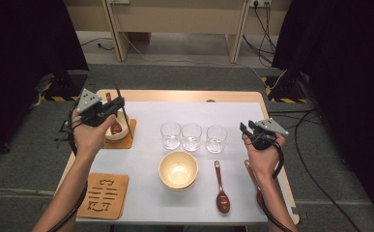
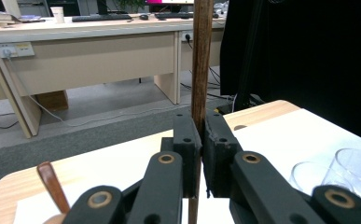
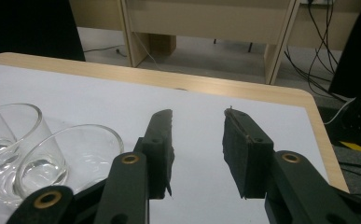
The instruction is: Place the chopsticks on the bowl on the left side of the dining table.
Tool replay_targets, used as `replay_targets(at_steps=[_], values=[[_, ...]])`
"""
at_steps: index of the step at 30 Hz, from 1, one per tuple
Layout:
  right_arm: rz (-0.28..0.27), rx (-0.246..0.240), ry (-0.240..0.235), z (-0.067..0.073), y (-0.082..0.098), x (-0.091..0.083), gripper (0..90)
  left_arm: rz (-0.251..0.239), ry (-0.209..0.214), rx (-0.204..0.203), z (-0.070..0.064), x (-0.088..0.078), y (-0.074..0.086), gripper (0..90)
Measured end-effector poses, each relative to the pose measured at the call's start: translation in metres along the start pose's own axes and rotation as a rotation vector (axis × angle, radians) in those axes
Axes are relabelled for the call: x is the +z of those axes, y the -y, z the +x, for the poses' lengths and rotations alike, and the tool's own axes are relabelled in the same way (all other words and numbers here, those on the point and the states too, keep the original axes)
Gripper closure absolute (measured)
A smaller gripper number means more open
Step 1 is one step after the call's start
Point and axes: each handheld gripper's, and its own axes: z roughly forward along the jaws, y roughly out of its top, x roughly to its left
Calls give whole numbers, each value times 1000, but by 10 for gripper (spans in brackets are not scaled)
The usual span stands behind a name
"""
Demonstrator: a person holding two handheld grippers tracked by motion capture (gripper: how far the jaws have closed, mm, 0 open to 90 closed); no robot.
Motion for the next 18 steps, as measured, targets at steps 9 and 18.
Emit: replay_targets(at_steps=[9,18], values=[[-5,4,2,-2,8,-6,627,-3,-18,-11,8,-10,6,841],[5,22,4,-4,24,-11,625,2,-38,-18,15,-19,13,841]])
